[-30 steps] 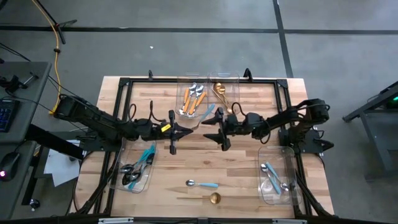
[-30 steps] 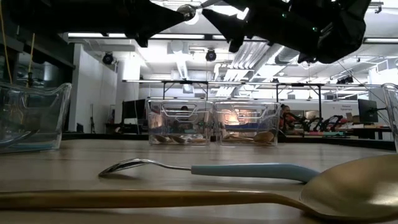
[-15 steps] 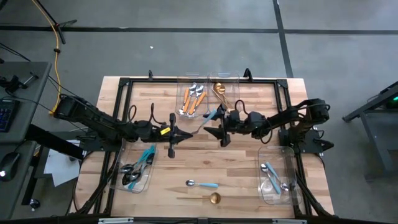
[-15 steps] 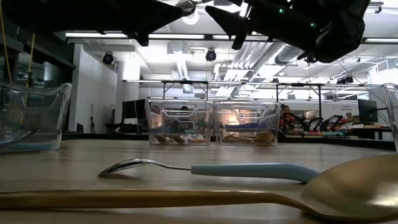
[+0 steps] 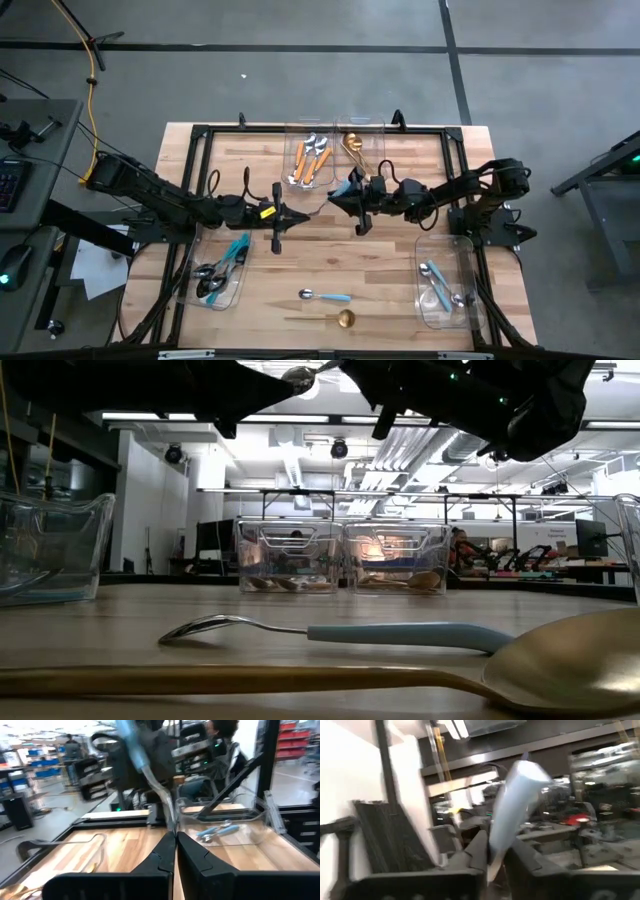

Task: Sort silverware by color (type)
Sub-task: Put the blue spoon into the bottom right transparent bin

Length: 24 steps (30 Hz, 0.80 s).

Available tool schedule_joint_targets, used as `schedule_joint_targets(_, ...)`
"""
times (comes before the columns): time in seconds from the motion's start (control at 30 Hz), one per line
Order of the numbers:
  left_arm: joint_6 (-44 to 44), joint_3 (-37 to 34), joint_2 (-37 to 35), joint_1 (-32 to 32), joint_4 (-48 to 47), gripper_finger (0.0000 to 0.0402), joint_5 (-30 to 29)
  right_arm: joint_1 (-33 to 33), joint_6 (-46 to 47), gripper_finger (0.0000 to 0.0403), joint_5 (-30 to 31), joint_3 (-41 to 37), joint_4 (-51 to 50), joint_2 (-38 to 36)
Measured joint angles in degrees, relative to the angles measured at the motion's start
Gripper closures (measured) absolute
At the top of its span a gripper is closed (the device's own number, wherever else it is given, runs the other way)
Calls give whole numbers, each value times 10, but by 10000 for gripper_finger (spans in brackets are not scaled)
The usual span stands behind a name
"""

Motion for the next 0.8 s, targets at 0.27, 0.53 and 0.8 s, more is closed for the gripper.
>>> schedule_joint_targets(0.27, -2, -1, 0, 0, -2, 398, -3, 0, 3, 380, -10, 0, 1, -1)
schedule_joint_targets(0.53, -28, -1, -14, 0, -49, 353, -18, -1, -5, 387, -17, 0, -31, -6)
schedule_joint_targets(0.8, -37, 0, -118, -29, -208, 271, -83, -35, -33, 387, -12, -75, -78, -104)
